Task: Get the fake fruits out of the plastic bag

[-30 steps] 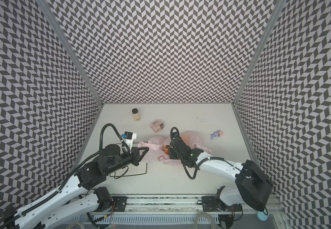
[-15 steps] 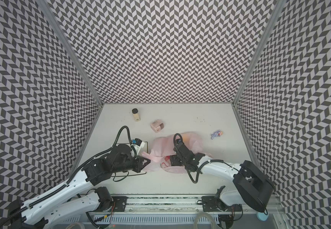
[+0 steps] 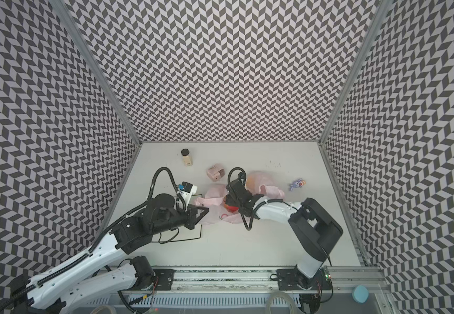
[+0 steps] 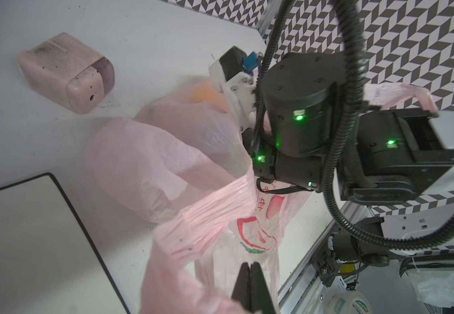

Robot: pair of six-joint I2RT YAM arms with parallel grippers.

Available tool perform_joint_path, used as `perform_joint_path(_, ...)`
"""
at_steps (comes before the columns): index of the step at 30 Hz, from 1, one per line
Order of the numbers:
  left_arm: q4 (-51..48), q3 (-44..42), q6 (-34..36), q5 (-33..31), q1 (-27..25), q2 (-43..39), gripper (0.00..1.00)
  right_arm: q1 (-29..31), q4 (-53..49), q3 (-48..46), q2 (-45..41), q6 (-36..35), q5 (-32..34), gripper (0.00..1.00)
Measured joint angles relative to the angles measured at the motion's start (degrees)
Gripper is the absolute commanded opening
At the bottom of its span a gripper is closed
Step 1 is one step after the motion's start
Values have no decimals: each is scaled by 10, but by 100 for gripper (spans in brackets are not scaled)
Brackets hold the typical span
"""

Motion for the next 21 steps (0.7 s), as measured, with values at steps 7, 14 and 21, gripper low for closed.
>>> perform_joint_path(7,23,0,-1,-8,0,9,0,0,9,39,77,23,26,68)
perform_joint_path(14,38,0,-6,-23,0,7,0,0,21,55,110,23,41,49)
perform_joint_path(21,56,-9,-23,-55,0,-11,0,0,20,55,96,5,40,31)
